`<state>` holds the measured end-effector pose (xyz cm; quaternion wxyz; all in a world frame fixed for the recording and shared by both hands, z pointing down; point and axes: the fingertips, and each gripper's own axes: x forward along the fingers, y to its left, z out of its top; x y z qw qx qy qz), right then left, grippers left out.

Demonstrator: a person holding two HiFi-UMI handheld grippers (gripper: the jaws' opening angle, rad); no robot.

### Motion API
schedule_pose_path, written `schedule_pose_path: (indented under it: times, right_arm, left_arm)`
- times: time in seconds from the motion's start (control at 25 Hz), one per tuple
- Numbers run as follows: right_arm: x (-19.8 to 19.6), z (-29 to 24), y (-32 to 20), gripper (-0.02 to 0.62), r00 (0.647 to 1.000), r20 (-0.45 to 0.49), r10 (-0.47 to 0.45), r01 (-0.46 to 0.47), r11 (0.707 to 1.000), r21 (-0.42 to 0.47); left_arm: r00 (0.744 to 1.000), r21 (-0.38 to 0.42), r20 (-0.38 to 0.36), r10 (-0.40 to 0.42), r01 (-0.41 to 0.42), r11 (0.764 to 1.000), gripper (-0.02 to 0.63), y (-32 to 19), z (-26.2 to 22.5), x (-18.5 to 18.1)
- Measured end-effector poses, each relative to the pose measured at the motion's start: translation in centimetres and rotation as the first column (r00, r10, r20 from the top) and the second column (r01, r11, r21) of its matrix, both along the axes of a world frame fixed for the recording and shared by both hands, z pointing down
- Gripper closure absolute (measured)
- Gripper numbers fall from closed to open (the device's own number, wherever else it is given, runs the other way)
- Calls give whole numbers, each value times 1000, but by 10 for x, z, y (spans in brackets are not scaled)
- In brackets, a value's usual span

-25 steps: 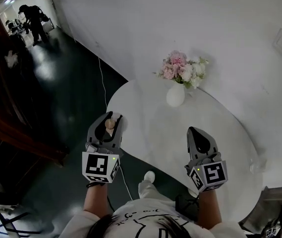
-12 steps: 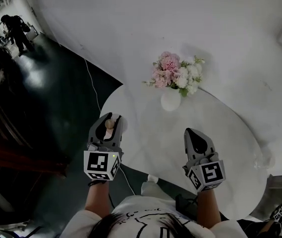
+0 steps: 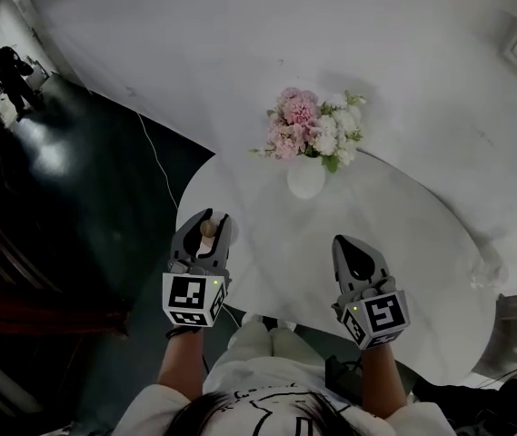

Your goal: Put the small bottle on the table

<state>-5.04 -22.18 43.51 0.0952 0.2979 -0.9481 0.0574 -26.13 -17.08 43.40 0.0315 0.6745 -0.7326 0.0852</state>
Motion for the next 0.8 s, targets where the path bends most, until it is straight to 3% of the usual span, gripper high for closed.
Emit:
schedule_pose_path:
  times: [0.4,0.8]
  right_arm:
    - [-9,10,-3,601,987,-29,157,-158,987,-31]
    - [-29,42,-13,601,972,-67,225,-229,971,-68]
  left_arm:
    - [987,-75,-38,156,-159,984,485,-32,37,-14]
    - [967,-134,-48,248,-253,958,485,-66,77,-31]
